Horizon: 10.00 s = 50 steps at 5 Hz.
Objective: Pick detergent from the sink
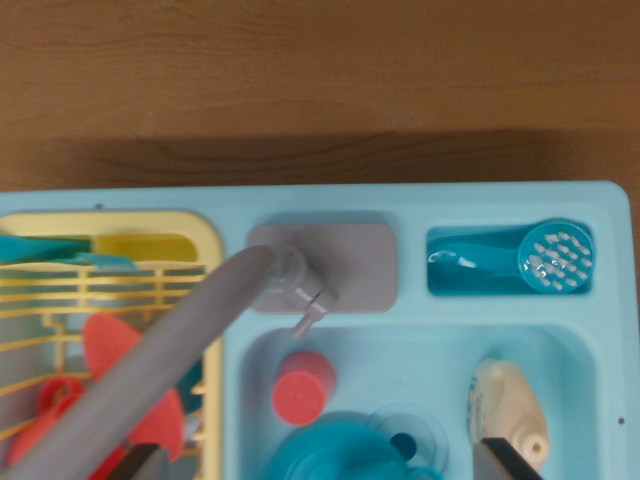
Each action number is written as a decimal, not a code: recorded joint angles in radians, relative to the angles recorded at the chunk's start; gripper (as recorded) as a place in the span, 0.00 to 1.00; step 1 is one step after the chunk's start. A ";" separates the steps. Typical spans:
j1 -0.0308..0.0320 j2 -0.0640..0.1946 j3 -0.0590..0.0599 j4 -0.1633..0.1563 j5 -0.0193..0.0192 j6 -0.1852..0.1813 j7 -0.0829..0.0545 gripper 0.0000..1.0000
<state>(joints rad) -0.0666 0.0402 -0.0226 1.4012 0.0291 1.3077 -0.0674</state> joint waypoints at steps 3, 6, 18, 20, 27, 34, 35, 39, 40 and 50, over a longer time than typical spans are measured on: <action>-0.0168 0.027 -0.015 -0.072 0.0042 -0.091 -0.042 0.00; -0.0255 0.040 -0.022 -0.109 0.0064 -0.138 -0.064 0.00; -0.0749 0.119 -0.066 -0.321 0.0187 -0.405 -0.188 0.00; -0.0817 0.129 -0.072 -0.350 0.0204 -0.441 -0.205 0.00; -0.1001 0.159 -0.088 -0.429 0.0250 -0.541 -0.252 0.00; -0.1027 0.163 -0.090 -0.440 0.0257 -0.554 -0.258 0.00; -0.1027 0.163 -0.090 -0.440 0.0257 -0.554 -0.258 1.00; -0.1026 0.160 -0.090 -0.435 0.0252 -0.547 -0.258 1.00; -0.1025 0.155 -0.090 -0.425 0.0242 -0.532 -0.257 1.00; -0.1008 0.100 -0.092 -0.314 0.0134 -0.365 -0.247 1.00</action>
<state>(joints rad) -0.1674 0.1397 -0.1145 1.0877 0.0425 0.9424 -0.3147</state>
